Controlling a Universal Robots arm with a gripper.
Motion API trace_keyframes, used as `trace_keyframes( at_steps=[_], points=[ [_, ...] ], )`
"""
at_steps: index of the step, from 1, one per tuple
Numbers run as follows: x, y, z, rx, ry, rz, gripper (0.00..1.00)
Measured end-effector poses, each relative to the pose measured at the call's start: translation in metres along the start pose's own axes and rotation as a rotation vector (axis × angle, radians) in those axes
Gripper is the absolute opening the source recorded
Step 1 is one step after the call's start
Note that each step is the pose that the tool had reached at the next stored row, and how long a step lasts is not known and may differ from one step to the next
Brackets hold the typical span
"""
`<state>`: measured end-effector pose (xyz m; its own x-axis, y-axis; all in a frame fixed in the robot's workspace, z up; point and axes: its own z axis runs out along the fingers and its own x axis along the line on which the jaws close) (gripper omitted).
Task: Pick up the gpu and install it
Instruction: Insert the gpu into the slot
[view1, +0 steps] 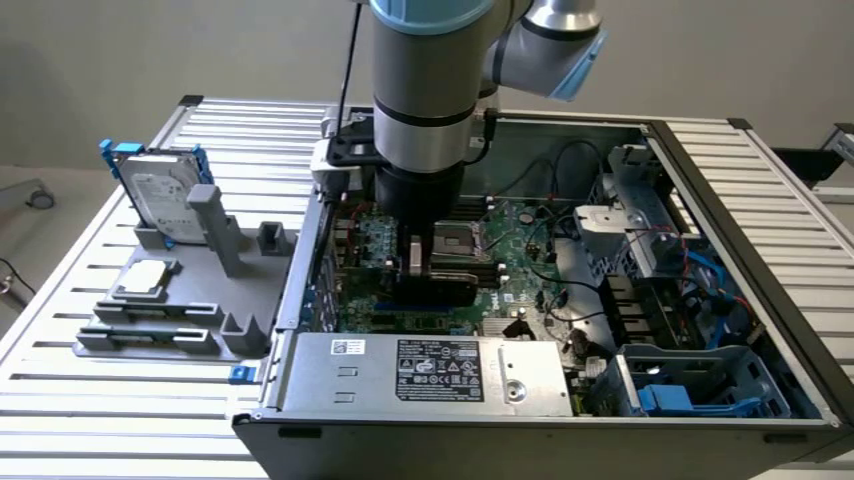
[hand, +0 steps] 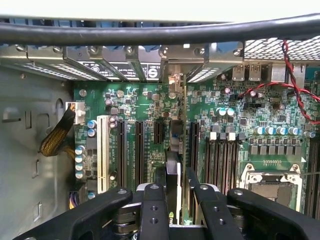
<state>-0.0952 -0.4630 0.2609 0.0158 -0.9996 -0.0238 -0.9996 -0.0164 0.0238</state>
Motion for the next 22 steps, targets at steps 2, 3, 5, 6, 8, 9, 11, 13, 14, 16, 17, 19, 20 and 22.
trace_keyframes(
  at_steps=[2,3,5,6,8,9,11,13,14,16,17,19,20,22],
  points=[
    [-0.0002,0.0,-0.0001,-0.0022,0.0001,0.0,0.26],
    [-0.0003,0.0,0.0,-0.0035,0.0,0.0,0.26],
    [-0.0004,0.0,0.0,-0.0061,0.0,0.0,0.26],
    [-0.0005,0.0,-0.0001,-0.0077,0.0,0.0,0.26],
    [-0.0006,0.0,-0.0001,-0.0105,0.0,0.0,0.26],
    [-0.0007,0.0,-0.0001,-0.0119,0.0,0.0,0.26],
    [-0.0007,0.0,-0.0001,-0.0139,0.0,-0.001,0.26],
    [-0.0007,0.0,-0.0001,-0.0147,0.0001,-0.001,0.26],
    [-0.0007,0.0,0.0,-0.0149,0.0001,-0.002,0.26],
    [-0.0007,-0.0001,0.0005,-0.0152,0.0003,-0.005,0.26],
    [-0.0007,-0.0001,0.0009,-0.0153,0.0003,-0.006,0.26],
    [-0.0006,-0.0002,0.0019,-0.0154,0.0004,-0.009,0.26],
    [-0.0006,-0.0002,0.0025,-0.0156,0.0006,-0.011,0.26],
    [-0.0006,-0.0002,0.0035,-0.0158,0.0007,-0.015,0.26]
  ],
)
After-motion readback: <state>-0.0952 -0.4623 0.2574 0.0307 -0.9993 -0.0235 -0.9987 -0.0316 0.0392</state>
